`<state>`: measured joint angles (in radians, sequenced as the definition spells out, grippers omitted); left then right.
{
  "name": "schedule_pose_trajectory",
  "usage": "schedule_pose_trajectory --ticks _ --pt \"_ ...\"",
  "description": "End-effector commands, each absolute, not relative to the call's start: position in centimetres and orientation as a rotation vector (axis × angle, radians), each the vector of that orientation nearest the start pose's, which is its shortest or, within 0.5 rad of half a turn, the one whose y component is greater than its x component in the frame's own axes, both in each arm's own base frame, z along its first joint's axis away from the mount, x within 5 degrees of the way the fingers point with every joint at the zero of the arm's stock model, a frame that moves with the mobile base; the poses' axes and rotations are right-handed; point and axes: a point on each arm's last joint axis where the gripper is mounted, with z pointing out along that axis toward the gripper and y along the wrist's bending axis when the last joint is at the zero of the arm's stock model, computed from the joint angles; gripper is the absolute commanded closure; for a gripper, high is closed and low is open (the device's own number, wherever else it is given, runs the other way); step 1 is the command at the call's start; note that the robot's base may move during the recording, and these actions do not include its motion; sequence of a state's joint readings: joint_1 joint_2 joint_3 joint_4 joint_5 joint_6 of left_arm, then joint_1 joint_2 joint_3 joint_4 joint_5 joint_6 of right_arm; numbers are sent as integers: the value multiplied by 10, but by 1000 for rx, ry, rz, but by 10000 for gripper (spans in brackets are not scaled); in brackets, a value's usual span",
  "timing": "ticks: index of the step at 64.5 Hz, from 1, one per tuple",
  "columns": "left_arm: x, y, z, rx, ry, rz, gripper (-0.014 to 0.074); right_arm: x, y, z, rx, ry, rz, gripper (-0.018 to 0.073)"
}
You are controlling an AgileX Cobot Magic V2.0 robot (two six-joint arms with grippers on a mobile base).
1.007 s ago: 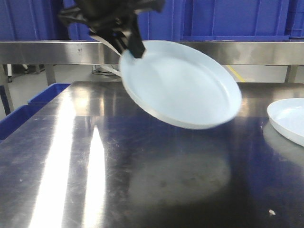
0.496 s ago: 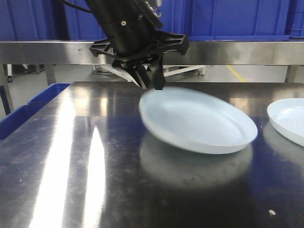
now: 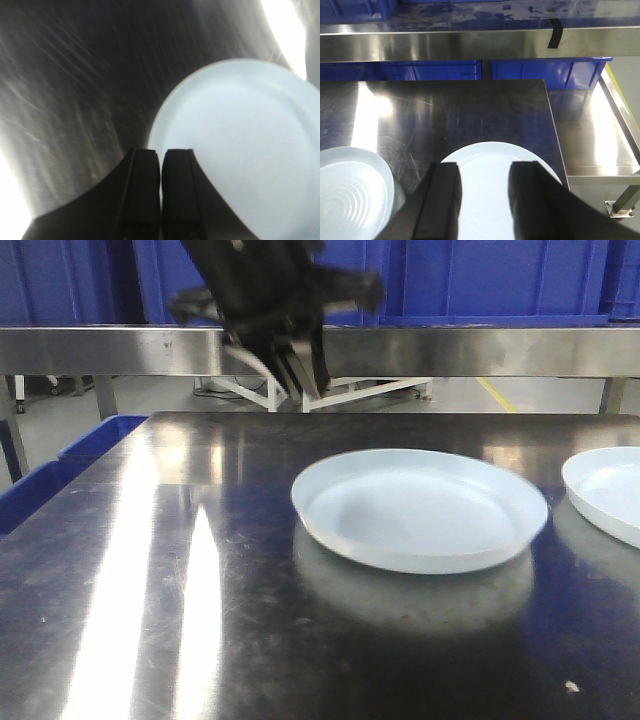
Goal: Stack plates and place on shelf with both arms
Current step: 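Open the left gripper and raise it away from the plate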
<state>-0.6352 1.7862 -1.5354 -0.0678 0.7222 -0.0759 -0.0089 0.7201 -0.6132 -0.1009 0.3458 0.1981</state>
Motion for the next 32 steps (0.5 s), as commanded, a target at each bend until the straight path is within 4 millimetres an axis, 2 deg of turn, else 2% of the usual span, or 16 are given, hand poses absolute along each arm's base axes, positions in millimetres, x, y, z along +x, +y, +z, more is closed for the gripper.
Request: schedule_pose_trajectory --ticks 1,6,17,25,32 --pt "317 -218 367 536 2204 -443 510 152 -4 345 109 1799 31 192" --pt "311 -195 392 475 2146 -439 510 152 -4 345 109 1799 31 192" --pt "286 -128 448 273 1992 -410 510 151 -4 344 110 1800 31 192" --pt "258 -87 469 165 1887 -364 510 151 -4 344 110 1800 31 192" --pt "231 -54 471 85 1866 -281 510 151 -4 344 110 1800 31 192"
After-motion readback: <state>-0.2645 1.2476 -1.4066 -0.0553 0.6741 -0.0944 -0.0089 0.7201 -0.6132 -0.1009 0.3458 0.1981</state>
